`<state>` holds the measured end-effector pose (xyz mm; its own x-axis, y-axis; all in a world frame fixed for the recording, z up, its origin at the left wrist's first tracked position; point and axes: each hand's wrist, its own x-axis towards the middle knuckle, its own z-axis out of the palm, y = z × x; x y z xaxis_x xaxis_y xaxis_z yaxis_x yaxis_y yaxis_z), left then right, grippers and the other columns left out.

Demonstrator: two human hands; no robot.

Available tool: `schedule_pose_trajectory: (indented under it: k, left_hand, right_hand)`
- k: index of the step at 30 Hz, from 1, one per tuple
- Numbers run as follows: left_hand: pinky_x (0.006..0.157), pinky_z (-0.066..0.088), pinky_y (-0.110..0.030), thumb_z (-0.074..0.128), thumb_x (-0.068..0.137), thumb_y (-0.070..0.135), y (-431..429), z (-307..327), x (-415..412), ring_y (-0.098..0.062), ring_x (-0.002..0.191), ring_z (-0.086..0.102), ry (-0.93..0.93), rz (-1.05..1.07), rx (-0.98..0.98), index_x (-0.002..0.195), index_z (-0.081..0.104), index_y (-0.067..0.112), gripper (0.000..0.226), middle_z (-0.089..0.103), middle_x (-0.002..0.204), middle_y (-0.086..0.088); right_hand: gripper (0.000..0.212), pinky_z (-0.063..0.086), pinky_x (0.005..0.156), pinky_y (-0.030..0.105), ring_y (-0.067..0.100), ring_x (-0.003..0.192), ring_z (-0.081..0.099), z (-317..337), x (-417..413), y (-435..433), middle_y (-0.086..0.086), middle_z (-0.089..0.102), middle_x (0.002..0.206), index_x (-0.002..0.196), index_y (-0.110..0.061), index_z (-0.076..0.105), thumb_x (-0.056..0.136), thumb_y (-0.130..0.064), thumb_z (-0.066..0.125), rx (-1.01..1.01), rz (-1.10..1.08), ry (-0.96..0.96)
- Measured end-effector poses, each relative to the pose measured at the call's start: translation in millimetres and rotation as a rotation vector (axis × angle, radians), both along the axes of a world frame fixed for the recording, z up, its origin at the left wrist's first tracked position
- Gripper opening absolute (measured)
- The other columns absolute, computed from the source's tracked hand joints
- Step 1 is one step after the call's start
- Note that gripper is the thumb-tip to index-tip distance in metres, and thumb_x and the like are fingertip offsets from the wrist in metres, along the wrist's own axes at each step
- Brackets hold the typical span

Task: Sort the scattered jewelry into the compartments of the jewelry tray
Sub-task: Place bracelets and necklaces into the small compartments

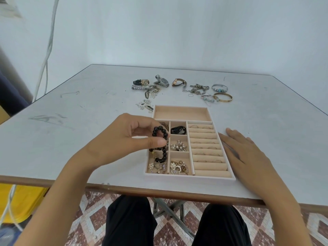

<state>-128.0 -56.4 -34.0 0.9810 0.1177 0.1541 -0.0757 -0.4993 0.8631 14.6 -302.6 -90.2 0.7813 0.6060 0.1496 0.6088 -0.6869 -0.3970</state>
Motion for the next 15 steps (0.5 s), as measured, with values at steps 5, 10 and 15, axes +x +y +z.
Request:
schedule_pose_trajectory:
  k: [5,10,15]
  left_hand:
    - [0.09,0.049,-0.024,0.069,0.081,0.037,5.2,-1.9,-3.1,-0.018,0.092,0.067,-0.052,-0.018,0.072,0.093,0.075,0.023,0.019,0.071,0.094,0.003]
    - [0.085,0.05,-0.033,0.072,0.082,0.036,6.7,0.4,-5.6,-0.024,0.085,0.064,-0.064,0.004,0.094,0.092,0.076,0.024,0.016,0.069,0.091,-0.001]
    - [0.08,0.052,-0.028,0.071,0.08,0.032,3.2,3.2,-8.5,-0.019,0.072,0.065,-0.055,0.002,0.072,0.095,0.074,0.03,0.016,0.071,0.077,0.001]
  right_hand:
    - [0.05,0.0,0.114,0.018,0.001,0.145,0.011,0.3,-0.8,0.8,-0.012,0.021,0.157,0.143,-0.043,0.035,0.096,-0.05,0.018,0.004,-0.003,0.01]
    - [0.06,-0.001,0.113,0.018,0.002,0.145,0.011,1.0,-1.1,0.5,-0.011,0.021,0.157,0.143,-0.042,0.035,0.088,-0.051,0.015,0.001,-0.002,0.004]
    - [0.044,0.0,0.115,0.02,0.003,0.145,0.01,0.5,-0.7,-0.1,-0.01,0.021,0.157,0.144,-0.042,0.033,0.102,-0.044,0.022,-0.017,0.002,-0.005]
